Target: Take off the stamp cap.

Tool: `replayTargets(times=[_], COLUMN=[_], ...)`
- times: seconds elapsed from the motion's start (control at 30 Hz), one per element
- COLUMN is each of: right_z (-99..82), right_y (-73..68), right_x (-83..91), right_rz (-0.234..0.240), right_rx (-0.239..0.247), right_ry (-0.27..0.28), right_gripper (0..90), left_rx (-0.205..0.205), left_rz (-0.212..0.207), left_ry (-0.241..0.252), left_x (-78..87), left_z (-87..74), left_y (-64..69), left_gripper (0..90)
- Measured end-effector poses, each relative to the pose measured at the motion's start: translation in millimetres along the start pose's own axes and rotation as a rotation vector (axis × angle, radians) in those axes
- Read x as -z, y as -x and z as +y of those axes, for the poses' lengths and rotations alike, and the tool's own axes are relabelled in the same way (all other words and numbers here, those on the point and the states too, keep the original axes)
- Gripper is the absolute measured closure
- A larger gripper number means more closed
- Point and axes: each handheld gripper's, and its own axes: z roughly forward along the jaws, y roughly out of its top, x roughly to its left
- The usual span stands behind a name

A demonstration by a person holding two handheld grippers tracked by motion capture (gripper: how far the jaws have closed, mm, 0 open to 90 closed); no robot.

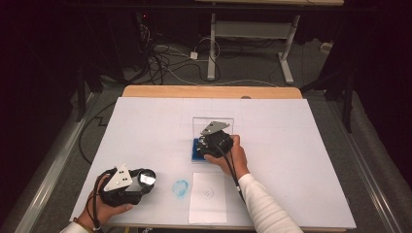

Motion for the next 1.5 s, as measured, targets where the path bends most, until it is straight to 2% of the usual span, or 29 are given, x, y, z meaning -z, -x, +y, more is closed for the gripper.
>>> replayTargets(times=[0.07,0.1,0.23,0.37,0.57,0.67,0.73,0.97,1.23,1.5], right_z=[-0.1,0.1,-0.7,-1.4,-0.2,1.0,1.0,3.0,3.8,0.0], right_y=[-0.3,0.0,0.7,2.1,1.8,2.5,3.3,10.1,24.4,34.9], right_x=[0.0,0.0,-0.2,-0.1,0.7,2.1,4.3,20.2,42.4,53.1], right_rz=[-0.001,0.002,0.003,0.016,0.012,0.014,0.009,-0.001,-0.021,-0.041], right_rx=[0.002,0.004,0.0,-0.015,-0.003,0.017,0.012,0.0,-0.011,-0.027], right_ry=[0.001,-0.001,0.004,0.005,-0.003,-0.01,-0.01,0.022,0.051,0.039], right_gripper=[57.0,57.0,56.9,56.9,57.0,57.0,57.0,57.0,57.0,57.0], left_rx=[-0.002,-0.027,-0.039,-0.043,-0.044,-0.045,-0.044,-0.045,-0.045,-0.049], left_rz=[-0.002,-0.001,-0.003,-0.004,-0.003,-0.001,-0.001,0.005,0.009,0.008], left_ry=[0.003,-0.014,-0.018,-0.019,-0.021,-0.023,-0.025,-0.023,-0.022,-0.029], left_x=[0.0,1.1,1.2,1.7,1.8,2.2,2.4,4.0,5.2,4.8], left_z=[0.3,0.6,1.3,1.8,1.7,1.6,1.4,1.6,1.8,2.0], left_y=[0.2,-0.8,0.3,0.9,0.1,-0.8,-1.4,-2.2,-2.3,-1.9], left_gripper=[36.3,36.3,36.3,36.3,36.3,36.3,36.3,36.3,36.3,36.3])
